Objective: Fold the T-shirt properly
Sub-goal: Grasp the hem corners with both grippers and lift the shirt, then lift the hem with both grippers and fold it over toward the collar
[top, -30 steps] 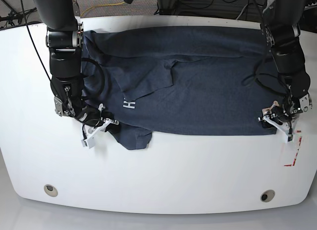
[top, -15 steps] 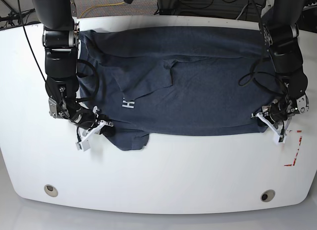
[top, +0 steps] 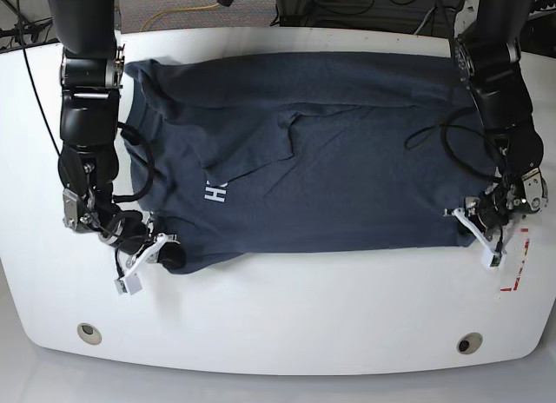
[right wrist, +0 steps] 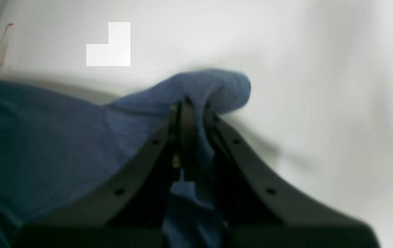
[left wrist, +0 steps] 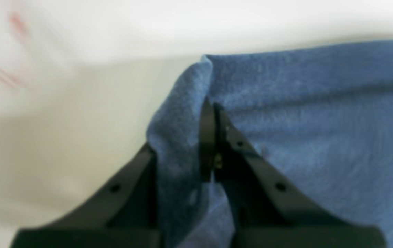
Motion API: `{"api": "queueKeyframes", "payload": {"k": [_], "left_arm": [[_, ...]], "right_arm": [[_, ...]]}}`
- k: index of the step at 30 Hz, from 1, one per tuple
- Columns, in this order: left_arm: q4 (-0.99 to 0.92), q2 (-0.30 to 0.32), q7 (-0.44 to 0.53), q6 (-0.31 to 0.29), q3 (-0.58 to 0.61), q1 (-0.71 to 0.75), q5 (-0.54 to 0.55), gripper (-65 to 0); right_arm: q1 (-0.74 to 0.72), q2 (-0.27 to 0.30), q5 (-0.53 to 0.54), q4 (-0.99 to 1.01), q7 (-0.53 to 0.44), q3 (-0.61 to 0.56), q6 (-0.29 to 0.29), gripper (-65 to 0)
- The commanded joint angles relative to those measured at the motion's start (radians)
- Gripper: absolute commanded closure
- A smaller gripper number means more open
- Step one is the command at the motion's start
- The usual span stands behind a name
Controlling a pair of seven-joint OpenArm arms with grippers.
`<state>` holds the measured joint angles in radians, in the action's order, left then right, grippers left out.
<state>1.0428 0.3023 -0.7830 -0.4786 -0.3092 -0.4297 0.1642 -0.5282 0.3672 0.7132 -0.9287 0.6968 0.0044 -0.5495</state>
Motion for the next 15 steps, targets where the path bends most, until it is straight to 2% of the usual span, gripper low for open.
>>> {"api": "queueKeyframes", "payload": {"k": [1,8,10,15], "left_arm": [[0.103,0.019,-0.014,0.014,-0.003,-0.045,0.005,0.0],[0.294,0.019,-0.103,0.016,-0.005,-0.133,0.005,0.0],[0.35,0.018,-0.122,0.016,-0.006,-0.163,0.004,0.0],[0.492,0.018,-0.177,0.016,-0.08,-0.189,0.007,0.0]], "right_arm": [[-0.065,0.029,0.018,-0.057,-0.002,0.006,-0.007,0.0],[-0.234,0.079,0.018,-0.091,0.056,-0.027,-0.007,0.0],[-0.297,0.108,0.018,-0.094,0.079,-0.054,-0.007,0.0],[-0.458,0.134,0.019,-0.097,0.108,-0.117,-0.03,0.0]]}}
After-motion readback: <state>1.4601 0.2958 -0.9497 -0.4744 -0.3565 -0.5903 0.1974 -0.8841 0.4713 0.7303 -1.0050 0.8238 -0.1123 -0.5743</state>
